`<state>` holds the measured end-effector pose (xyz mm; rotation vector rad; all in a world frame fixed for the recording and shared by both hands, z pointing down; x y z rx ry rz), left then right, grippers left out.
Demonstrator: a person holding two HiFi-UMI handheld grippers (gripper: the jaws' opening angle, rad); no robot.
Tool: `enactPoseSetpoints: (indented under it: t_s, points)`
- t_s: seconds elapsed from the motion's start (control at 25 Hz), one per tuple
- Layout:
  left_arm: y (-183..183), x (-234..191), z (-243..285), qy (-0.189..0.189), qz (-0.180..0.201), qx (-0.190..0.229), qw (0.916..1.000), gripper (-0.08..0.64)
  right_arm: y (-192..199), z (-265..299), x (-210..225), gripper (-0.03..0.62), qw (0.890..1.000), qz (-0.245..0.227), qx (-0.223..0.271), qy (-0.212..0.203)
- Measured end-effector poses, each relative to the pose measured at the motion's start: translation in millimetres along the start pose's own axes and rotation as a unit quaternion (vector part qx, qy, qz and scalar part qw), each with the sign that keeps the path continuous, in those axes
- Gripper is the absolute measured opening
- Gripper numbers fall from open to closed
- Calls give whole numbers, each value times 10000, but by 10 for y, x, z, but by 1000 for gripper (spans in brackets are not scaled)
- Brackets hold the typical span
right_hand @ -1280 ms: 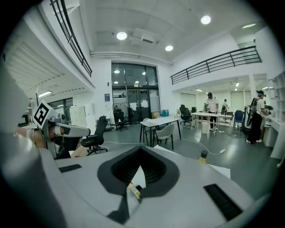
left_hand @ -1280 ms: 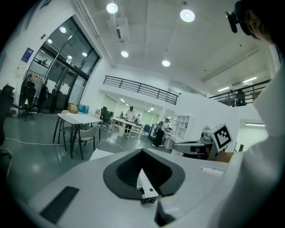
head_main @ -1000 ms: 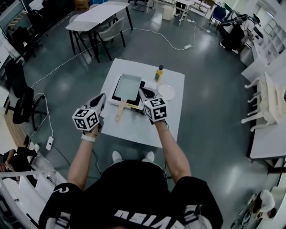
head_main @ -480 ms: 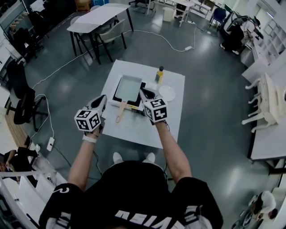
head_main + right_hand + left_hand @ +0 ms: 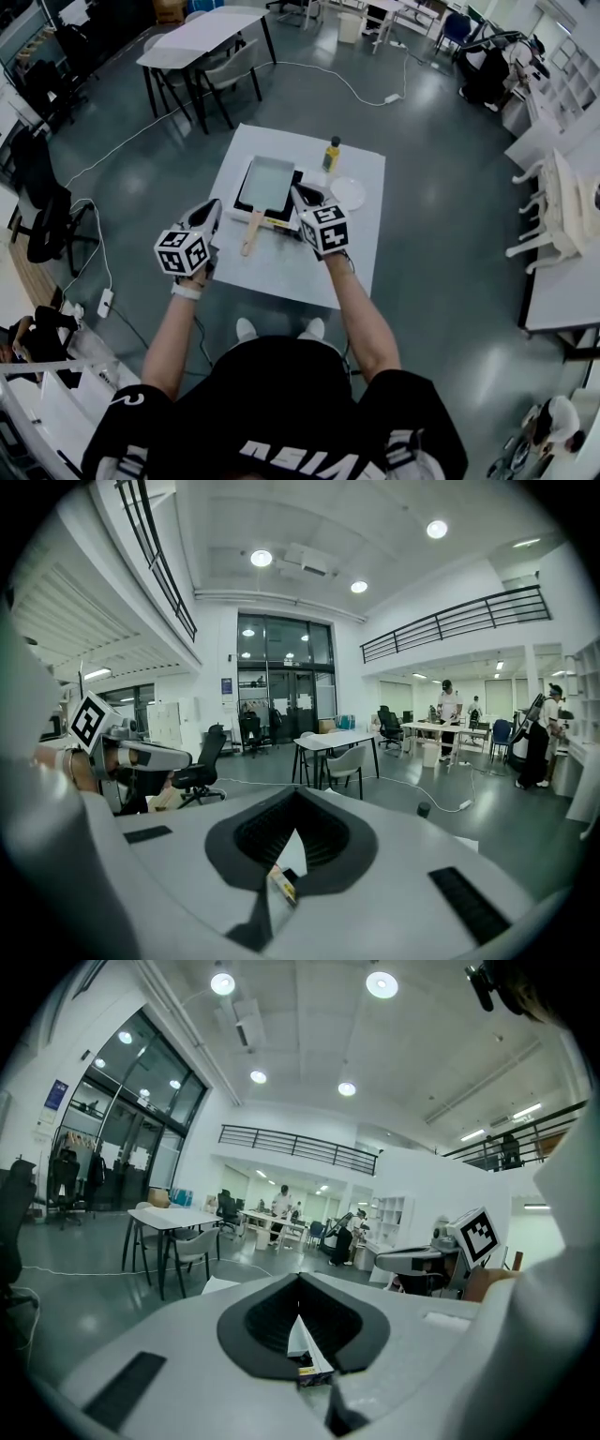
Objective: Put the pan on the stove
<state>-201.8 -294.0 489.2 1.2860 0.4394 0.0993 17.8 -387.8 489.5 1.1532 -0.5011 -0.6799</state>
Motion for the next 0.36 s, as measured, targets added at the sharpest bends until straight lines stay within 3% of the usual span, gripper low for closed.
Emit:
enactPoseSetpoints:
  t_s: [0.36]
  points:
    - [5,-58,19,17,7,-15,10000,-2,43,56,-4,-3,10000,5,-72,45]
Point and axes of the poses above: the fingertips, and each gripper's own axes: z forward along the fingers, x to its right, y out of its underside, the point moved 5 cm from there along -z, backward along the fingers, and after that the axes turned 3 degrees about y, right-handed, at the moved point
